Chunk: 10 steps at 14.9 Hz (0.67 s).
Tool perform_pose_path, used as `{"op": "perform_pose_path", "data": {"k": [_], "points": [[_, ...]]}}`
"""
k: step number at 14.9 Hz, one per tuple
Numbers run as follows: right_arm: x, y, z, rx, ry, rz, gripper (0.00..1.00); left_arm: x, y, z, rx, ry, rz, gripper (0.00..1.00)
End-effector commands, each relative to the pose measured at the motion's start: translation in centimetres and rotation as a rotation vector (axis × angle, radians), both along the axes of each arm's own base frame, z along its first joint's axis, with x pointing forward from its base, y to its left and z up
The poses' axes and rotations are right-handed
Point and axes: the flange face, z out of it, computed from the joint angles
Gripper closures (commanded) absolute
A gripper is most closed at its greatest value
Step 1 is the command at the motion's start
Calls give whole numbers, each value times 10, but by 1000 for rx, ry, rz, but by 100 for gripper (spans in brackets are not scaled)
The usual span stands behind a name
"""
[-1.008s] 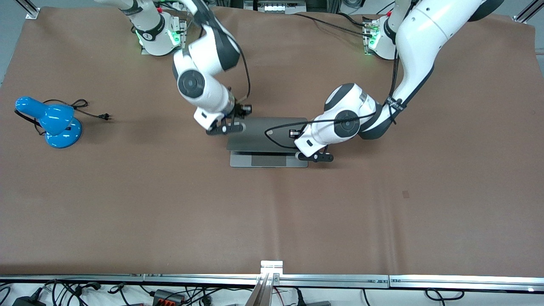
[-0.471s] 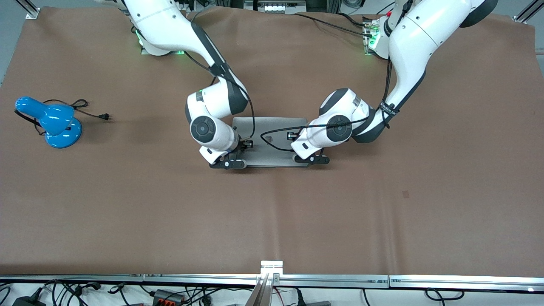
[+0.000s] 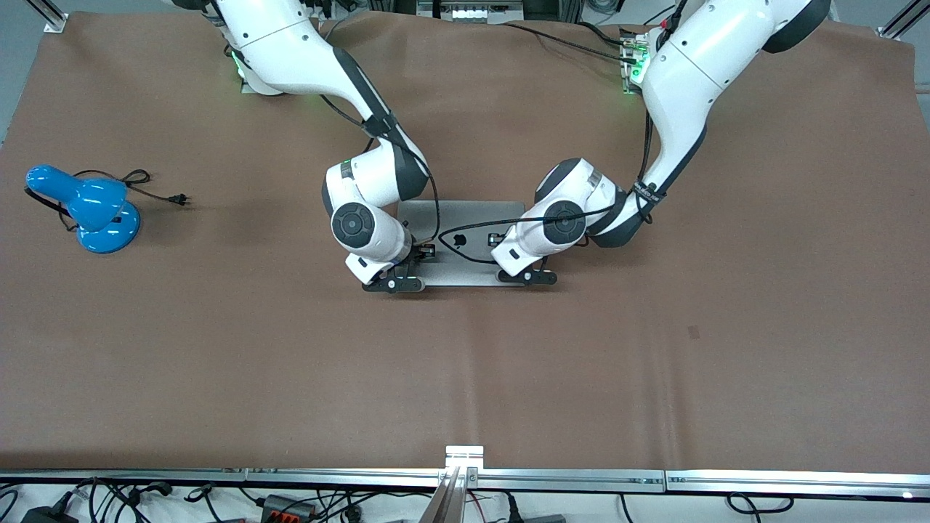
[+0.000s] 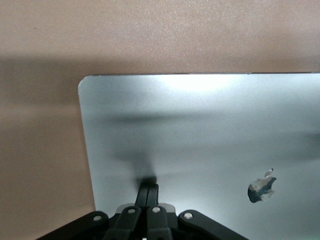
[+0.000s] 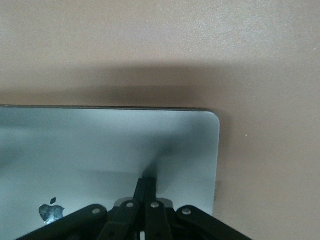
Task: Close laptop with both arms from behind
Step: 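Press both grippers on the closed lid to seat it shut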
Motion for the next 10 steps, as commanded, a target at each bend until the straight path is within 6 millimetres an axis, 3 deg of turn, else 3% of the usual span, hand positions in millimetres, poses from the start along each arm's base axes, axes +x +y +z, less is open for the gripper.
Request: {"op": "perform_pose_path", "data": {"k": [1,3,5,7,10], "points": [[7,2,-8,-23,-33,14,100,6,-4,1,15,-23,-7,100],[23,-12,30,-36,-74,16,100,6,-1,15,29,-36,-9,100],[31,-26,76,-65,-97,41,100,12,13,58,79,-22,-22,100],[38,-47,109,-91,-101,42,100,23,46,104,129,-11,-14,100],[54,-98,163,-123,-114,66,100,30,92,166,178,-17,-43,100]]}}
